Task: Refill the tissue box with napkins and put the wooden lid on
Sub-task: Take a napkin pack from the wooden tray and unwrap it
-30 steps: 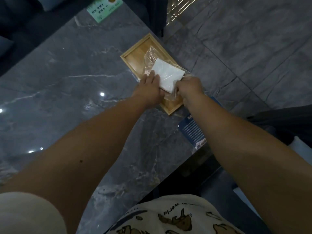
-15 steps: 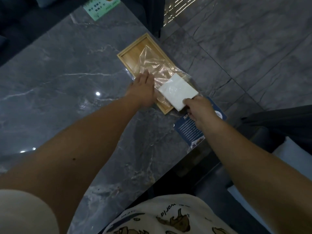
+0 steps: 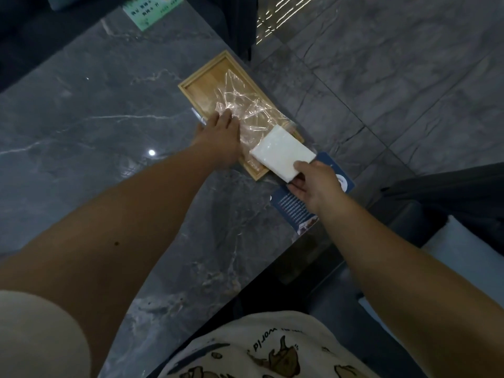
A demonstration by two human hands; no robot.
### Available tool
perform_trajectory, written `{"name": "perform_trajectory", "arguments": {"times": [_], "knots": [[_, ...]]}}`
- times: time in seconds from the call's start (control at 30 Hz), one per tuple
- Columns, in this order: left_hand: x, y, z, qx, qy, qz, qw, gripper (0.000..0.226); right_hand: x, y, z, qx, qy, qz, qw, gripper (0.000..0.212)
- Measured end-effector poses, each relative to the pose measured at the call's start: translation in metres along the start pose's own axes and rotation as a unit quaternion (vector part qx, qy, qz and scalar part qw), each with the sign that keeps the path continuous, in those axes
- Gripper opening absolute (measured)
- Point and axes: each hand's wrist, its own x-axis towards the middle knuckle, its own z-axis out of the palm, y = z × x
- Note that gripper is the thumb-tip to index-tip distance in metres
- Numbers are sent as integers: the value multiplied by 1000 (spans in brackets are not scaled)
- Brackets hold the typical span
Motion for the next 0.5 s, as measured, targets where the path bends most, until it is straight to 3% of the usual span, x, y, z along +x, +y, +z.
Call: {"name": "perform_trajectory", "arguments": {"times": [0.17, 0.33, 0.43, 0.5], "knots": [[10, -10, -8, 39, 15, 16, 999, 72, -26, 21, -25, 18, -5, -35, 999, 13], [3, -13, -24, 49, 53, 22, 997, 58, -49, 22, -32, 52, -33, -71, 996, 16], [-24, 1, -35, -86, 175, 20, 981, 45, -63, 20, -28, 83, -66, -94, 990, 25], [-52, 15, -34, -287, 225, -43, 930, 37, -74, 17, -21, 108, -92, -101, 985, 27]]}}
